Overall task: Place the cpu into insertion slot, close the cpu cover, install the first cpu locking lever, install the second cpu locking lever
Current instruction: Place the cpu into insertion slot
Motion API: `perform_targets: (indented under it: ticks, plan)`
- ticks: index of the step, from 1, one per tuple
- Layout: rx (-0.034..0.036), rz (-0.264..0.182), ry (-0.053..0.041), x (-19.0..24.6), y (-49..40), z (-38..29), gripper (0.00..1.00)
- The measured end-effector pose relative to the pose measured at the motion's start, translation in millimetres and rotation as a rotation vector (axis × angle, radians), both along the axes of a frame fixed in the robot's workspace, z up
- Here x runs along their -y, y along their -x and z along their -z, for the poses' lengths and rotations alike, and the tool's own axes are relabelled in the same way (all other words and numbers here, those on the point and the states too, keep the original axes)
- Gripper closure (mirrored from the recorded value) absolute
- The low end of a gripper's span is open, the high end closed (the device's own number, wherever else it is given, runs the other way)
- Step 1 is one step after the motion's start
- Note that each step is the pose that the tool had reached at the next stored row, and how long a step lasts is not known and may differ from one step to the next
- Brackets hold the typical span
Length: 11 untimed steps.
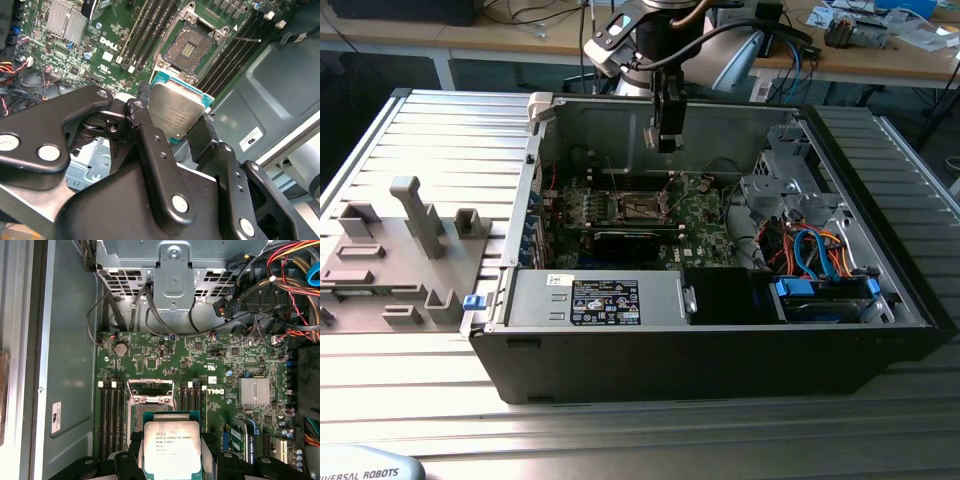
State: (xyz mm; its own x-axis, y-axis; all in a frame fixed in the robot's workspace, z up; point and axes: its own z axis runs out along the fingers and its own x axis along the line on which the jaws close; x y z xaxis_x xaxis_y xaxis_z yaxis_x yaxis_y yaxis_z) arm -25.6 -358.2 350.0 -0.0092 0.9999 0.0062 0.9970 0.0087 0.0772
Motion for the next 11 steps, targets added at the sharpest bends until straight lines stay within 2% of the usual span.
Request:
perform_targets:
  ticks: [11]
  plan:
    - [0.0,0.023,0.0001,0.0,0.0,0.0,0.46]
